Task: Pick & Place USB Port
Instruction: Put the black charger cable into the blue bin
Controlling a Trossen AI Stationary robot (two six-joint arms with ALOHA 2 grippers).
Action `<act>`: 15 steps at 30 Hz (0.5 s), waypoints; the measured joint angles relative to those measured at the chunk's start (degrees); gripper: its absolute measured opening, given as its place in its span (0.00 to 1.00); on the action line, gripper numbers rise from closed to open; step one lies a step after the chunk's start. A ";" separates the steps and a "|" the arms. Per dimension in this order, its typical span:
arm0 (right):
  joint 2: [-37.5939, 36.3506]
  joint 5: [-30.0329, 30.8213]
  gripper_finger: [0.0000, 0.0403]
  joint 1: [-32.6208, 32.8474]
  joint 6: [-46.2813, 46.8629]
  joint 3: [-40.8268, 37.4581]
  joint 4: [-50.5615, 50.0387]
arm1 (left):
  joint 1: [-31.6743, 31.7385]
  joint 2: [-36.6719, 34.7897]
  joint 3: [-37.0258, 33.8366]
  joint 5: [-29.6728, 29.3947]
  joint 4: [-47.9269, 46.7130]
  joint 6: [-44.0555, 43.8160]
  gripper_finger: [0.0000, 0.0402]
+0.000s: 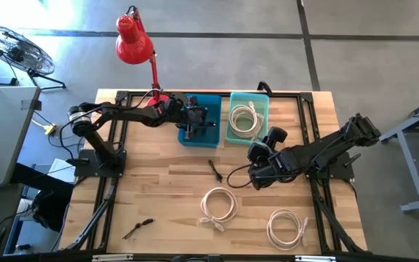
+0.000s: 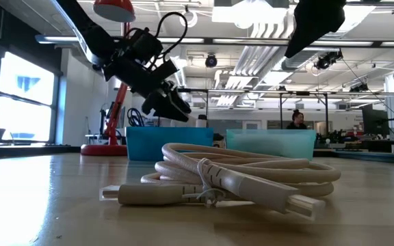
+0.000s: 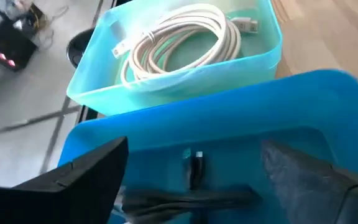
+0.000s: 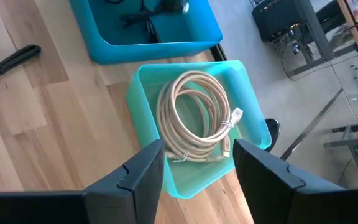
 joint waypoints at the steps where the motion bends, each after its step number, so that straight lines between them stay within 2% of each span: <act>1: 0.00 0.04 0.46 0.00 0.00 0.00 -0.04 | 0.00 -0.52 0.00 0.03 -0.22 -1.06 0.91; 9: 0.00 0.32 0.46 0.00 0.02 0.02 -0.15 | -2.86 -7.30 0.00 4.52 -0.64 -5.08 0.92; 15: 0.00 0.37 0.46 0.00 0.02 0.04 -0.16 | -8.00 -12.96 0.04 8.03 -7.17 -4.08 0.92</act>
